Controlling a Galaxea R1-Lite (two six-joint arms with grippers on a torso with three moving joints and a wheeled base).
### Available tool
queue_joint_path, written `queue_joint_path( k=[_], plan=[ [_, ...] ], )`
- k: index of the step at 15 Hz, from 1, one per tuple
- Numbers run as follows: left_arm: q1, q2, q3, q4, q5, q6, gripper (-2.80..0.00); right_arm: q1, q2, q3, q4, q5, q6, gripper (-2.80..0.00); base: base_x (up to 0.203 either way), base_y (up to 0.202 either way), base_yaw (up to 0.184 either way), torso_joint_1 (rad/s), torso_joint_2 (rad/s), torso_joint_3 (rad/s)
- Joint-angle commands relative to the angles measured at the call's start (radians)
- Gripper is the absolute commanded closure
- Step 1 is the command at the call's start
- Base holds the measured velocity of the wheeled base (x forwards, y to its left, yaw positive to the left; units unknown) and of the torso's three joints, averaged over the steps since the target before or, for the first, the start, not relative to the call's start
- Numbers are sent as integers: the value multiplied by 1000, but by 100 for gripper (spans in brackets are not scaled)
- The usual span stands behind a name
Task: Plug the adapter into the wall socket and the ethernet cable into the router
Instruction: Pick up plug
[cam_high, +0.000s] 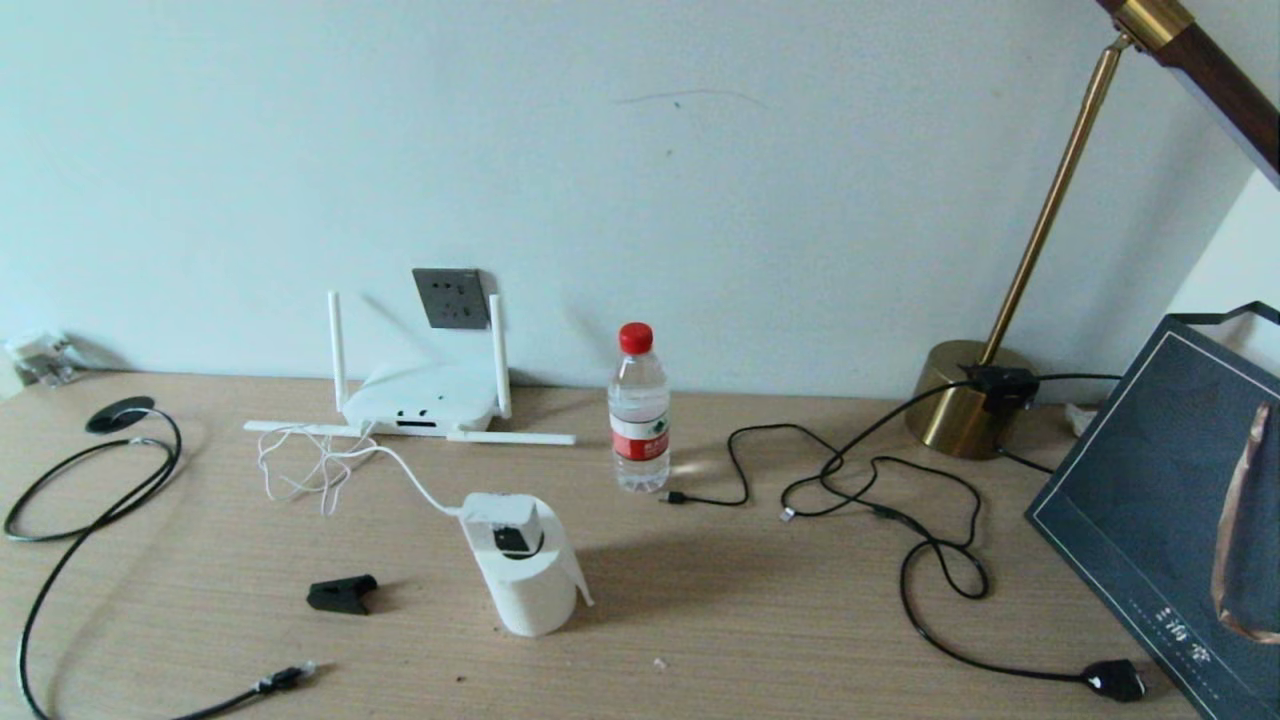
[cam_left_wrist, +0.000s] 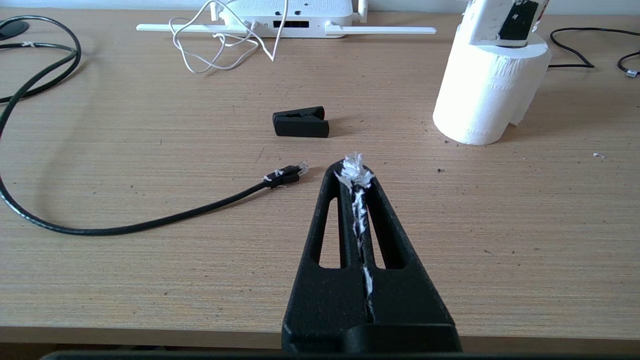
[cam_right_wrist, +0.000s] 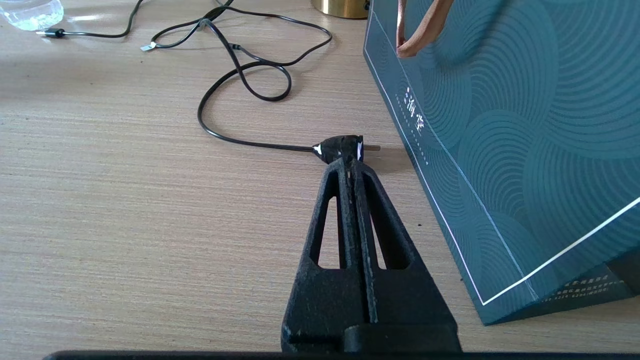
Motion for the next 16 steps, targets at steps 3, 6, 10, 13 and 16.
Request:
queue_joint_path(
  k=[3, 6, 10, 13, 16],
  plan=[
    [0, 1, -2, 7, 1, -3, 0, 0, 1, -1, 1, 0, -1, 0, 0, 0, 0, 0, 0, 0],
    [0, 1, -3, 11, 1, -3, 0, 0, 1, -1, 1, 0, -1, 0, 0, 0, 0, 0, 0, 0],
    [0, 1, -2, 10, 0, 3, 0, 0, 1, -1, 1, 1, -1, 0, 0, 0, 0, 0, 0, 0],
    [0, 1, -2, 8, 1, 3, 0, 0, 1, -1, 1, 1, -1, 0, 0, 0, 0, 0, 0, 0],
    [-1, 1, 0, 2, 1, 3, 0, 0, 1, -1, 1, 1, -1, 0, 0, 0, 0, 0, 0, 0]
  ],
)
